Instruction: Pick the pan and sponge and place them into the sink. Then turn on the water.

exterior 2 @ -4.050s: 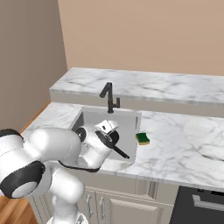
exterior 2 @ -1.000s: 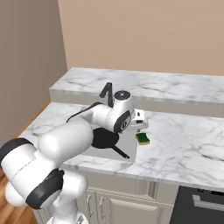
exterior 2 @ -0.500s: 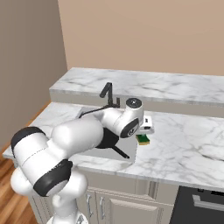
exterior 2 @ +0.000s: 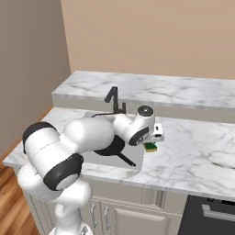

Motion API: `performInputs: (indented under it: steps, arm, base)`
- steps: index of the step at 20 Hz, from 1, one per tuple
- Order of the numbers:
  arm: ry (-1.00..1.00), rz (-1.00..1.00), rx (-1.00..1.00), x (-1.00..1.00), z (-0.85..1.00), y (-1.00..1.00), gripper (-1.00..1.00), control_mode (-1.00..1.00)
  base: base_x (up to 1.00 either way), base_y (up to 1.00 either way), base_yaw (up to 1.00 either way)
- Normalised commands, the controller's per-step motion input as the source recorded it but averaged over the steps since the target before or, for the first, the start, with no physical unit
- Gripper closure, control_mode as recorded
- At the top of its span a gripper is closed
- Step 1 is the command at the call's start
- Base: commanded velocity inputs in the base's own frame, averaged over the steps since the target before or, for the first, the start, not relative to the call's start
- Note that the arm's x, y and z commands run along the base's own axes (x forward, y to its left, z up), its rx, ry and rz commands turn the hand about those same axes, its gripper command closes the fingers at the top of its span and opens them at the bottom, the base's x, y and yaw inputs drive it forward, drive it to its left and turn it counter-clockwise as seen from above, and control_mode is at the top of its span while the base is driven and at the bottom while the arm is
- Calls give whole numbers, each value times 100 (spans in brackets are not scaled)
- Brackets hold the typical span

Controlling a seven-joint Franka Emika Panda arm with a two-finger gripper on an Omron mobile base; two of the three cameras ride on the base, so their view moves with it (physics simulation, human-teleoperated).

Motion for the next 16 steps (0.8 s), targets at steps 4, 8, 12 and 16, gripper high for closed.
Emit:
performInputs:
  steps: [4,8,12,16]
  arm:
    - [0,3,0,24,-19,-1,-100,-100]
    - [0,2,0,31,-22,0,-100,-100]
    - [0,3,0,27,-28,-4,-100,-100]
    - [0,3,0,30,-31,-14,-100,-100]
  base:
    - [0,0,0]
    - [0,0,0]
    - [0,0,0]
    - [0,0,0]
